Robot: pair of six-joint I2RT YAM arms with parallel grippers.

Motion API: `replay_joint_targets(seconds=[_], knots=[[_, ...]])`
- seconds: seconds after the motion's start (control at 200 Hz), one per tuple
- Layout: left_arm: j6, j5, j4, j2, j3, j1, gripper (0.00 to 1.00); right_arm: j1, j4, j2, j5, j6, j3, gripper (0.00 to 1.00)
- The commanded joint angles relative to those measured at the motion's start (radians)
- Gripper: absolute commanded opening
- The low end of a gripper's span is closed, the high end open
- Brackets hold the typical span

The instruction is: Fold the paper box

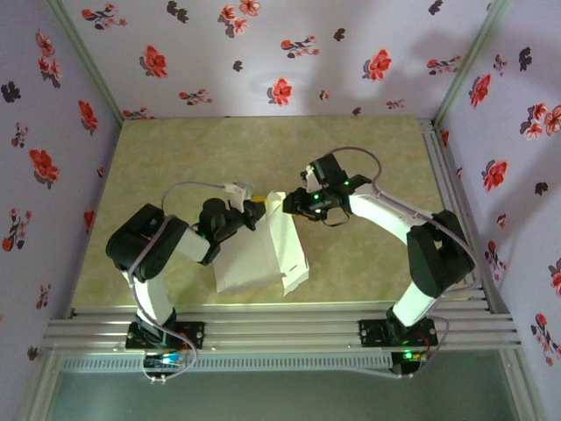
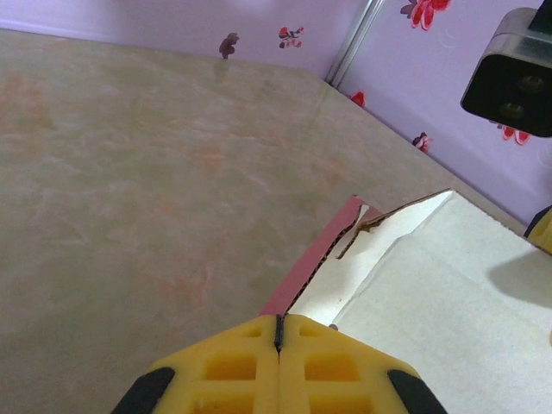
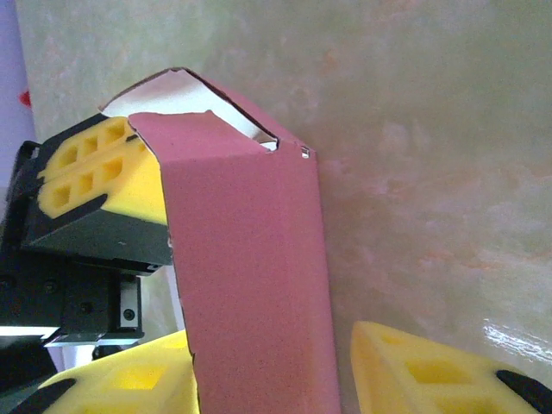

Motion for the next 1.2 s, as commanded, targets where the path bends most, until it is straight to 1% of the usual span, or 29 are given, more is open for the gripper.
replay_joint_targets(seconds=[0.0,0.13,0.275,0.35,0.4,0.485,0.595,0.74,1.055,1.135,1.195], knots=[[-0.024,0.019,0.044,-0.018,0.018,-0.008,0.0,-0.008,-0.008,-0.022,-0.057,-0.015,0.024,0.46],[-0.033,0.024,0.046,-0.025,0.023,-0.008,0.0,-0.006,0.03,-0.012,-0.077,0.004,0.009,0.45],[-0.035,0.025,0.046,-0.036,0.025,-0.008,0.0,-0.005,0.064,-0.001,-0.095,0.023,0.0,0.41],[-0.035,0.024,0.045,-0.036,0.025,-0.008,0.0,-0.003,0.068,0.002,-0.098,0.024,0.0,0.4],[-0.035,0.024,0.047,-0.032,0.026,-0.007,0.0,-0.003,0.068,0.001,-0.098,0.024,0.001,0.42],[-0.034,0.024,0.045,-0.021,0.025,-0.007,0.0,-0.008,0.055,-0.011,-0.092,0.019,0.005,0.48],[-0.031,0.025,0.047,-0.012,0.022,-0.007,0.0,-0.022,0.05,-0.034,-0.101,0.024,0.007,0.5],[-0.027,0.026,0.046,-0.013,0.019,-0.007,0.0,-0.047,0.053,-0.056,-0.149,0.036,0.005,0.53],[-0.026,0.029,0.047,-0.015,0.017,-0.007,0.0,-0.09,0.109,-0.082,-0.26,0.069,-0.032,0.53],[-0.026,0.028,0.048,-0.015,0.018,-0.007,0.0,-0.095,0.128,-0.08,-0.28,0.081,-0.044,0.52],[-0.027,0.03,0.047,-0.016,0.019,-0.007,0.0,-0.095,0.129,-0.077,-0.283,0.08,-0.049,0.49]])
